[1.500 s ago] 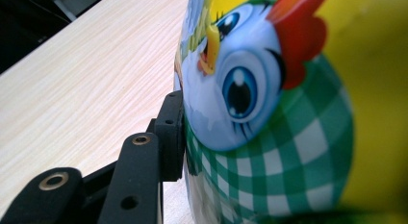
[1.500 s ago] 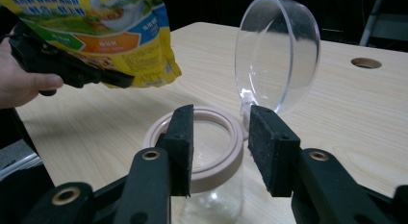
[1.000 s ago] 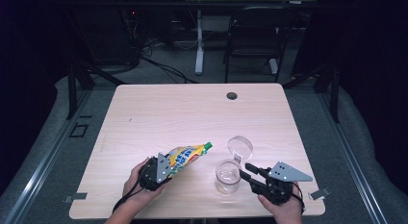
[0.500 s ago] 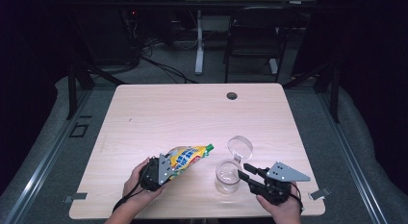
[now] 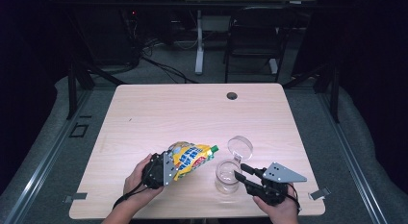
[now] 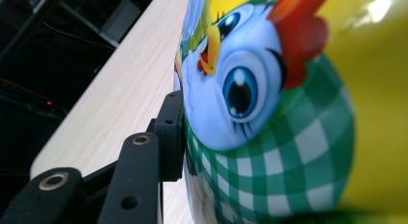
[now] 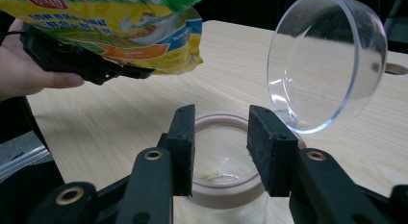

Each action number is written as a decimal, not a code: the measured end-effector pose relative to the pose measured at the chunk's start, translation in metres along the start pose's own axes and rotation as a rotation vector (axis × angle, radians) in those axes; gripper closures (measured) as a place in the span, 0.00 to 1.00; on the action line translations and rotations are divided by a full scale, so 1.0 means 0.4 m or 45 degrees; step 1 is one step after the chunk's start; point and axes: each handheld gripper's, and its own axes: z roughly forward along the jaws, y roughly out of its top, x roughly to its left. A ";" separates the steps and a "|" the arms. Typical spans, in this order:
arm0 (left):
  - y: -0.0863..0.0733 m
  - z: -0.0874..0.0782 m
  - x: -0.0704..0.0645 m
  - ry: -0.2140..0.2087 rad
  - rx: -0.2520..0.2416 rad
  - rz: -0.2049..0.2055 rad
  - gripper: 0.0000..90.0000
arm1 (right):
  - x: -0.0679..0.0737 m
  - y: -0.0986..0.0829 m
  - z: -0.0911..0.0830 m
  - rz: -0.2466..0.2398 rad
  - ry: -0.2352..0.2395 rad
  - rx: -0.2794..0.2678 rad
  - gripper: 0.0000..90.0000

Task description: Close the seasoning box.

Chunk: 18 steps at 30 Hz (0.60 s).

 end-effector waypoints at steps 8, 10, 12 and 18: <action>0.035 0.002 -0.001 0.089 -0.010 0.132 0.66 | 0.001 0.006 -0.001 0.001 -0.011 -0.013 0.67; 0.044 0.001 0.003 0.103 -0.014 0.159 0.66 | 0.001 0.007 -0.001 0.000 -0.012 -0.016 0.67; 0.049 0.000 0.005 0.108 -0.016 0.170 0.66 | 0.002 0.008 -0.001 -0.001 -0.011 -0.016 0.67; 0.074 -0.003 0.011 0.144 -0.018 0.248 0.66 | 0.010 0.016 -0.005 -0.020 -0.006 -0.023 0.67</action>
